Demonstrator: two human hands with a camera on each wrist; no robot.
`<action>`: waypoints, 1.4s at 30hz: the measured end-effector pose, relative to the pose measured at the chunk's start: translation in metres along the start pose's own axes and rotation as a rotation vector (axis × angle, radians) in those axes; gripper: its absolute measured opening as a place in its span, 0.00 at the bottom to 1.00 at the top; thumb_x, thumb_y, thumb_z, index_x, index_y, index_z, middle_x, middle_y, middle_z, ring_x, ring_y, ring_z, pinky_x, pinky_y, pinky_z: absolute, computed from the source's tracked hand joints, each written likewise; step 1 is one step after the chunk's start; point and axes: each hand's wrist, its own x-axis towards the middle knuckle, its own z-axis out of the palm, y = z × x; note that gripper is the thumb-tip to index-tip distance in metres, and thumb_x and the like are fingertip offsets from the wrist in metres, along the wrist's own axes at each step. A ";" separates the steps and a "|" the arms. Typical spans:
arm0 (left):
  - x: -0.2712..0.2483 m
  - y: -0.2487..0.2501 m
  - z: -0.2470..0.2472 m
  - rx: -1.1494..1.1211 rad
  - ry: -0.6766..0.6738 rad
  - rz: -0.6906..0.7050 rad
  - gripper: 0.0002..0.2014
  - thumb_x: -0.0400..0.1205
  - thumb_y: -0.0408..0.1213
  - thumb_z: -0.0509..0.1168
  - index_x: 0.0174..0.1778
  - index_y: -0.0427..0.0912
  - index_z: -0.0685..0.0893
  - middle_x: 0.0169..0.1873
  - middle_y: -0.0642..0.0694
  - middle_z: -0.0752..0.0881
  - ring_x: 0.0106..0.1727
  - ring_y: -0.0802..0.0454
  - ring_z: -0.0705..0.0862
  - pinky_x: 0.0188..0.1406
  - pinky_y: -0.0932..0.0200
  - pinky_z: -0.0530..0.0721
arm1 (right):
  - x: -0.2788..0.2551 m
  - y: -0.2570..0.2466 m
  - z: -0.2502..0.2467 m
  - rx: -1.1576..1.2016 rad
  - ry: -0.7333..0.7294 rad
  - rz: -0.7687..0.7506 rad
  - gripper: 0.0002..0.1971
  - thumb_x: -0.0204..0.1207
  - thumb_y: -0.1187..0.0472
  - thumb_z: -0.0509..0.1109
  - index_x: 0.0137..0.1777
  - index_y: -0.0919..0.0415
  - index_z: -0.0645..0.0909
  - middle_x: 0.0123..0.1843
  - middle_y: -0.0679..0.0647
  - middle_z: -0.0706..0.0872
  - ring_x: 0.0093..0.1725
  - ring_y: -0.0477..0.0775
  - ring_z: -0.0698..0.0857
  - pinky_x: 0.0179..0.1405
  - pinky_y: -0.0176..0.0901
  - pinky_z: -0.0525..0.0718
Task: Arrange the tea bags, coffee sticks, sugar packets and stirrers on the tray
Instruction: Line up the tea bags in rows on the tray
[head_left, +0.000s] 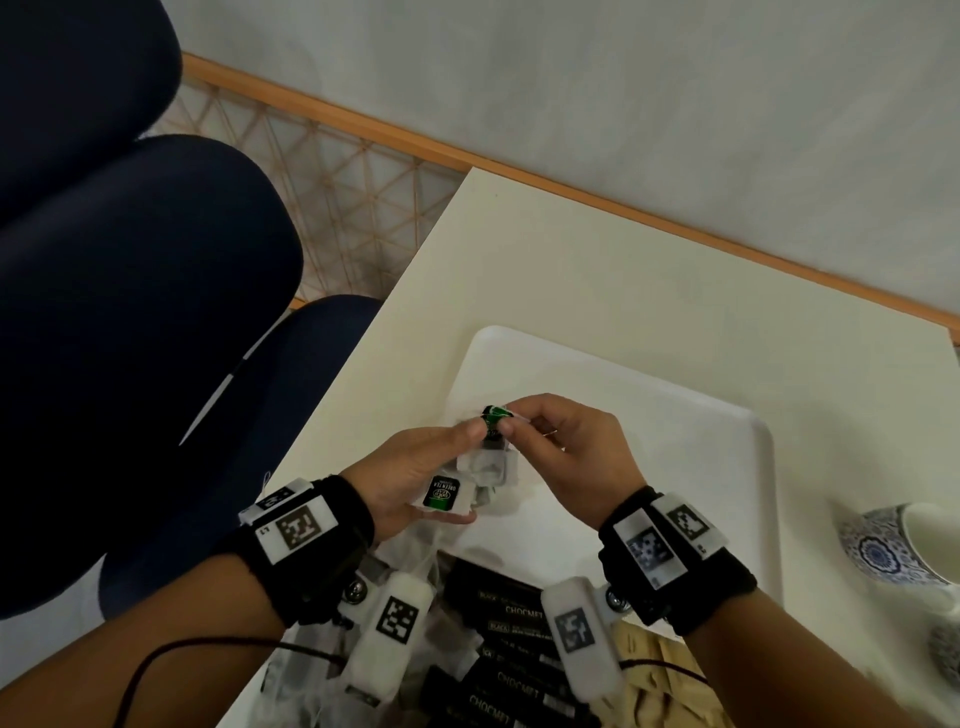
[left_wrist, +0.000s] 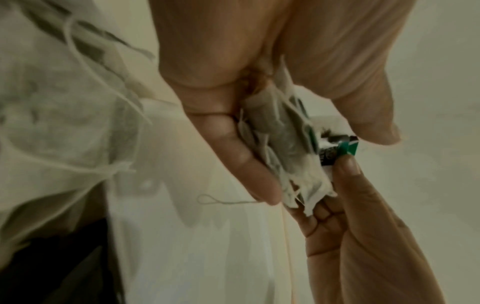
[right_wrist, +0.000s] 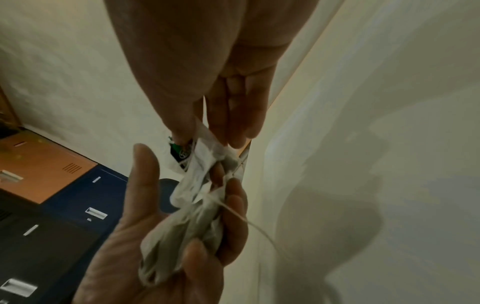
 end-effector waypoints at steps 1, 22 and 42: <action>0.003 0.000 0.000 -0.010 0.010 0.003 0.37 0.55 0.64 0.80 0.54 0.42 0.88 0.44 0.41 0.89 0.39 0.46 0.87 0.36 0.53 0.85 | 0.002 0.001 -0.001 0.026 0.000 0.018 0.03 0.76 0.60 0.74 0.42 0.51 0.87 0.39 0.46 0.90 0.40 0.44 0.87 0.41 0.33 0.82; 0.046 0.016 -0.001 -0.057 0.257 0.141 0.11 0.84 0.39 0.65 0.56 0.35 0.84 0.46 0.34 0.89 0.37 0.43 0.87 0.31 0.52 0.87 | 0.045 -0.001 -0.022 0.329 -0.115 0.315 0.08 0.71 0.71 0.75 0.35 0.63 0.79 0.29 0.55 0.87 0.26 0.49 0.83 0.29 0.40 0.82; 0.059 0.022 -0.012 -0.065 0.221 0.197 0.08 0.75 0.38 0.72 0.45 0.38 0.85 0.35 0.42 0.87 0.29 0.46 0.86 0.27 0.55 0.85 | 0.082 0.023 -0.019 0.289 0.006 0.338 0.06 0.70 0.68 0.77 0.35 0.63 0.83 0.31 0.55 0.84 0.32 0.50 0.81 0.33 0.38 0.81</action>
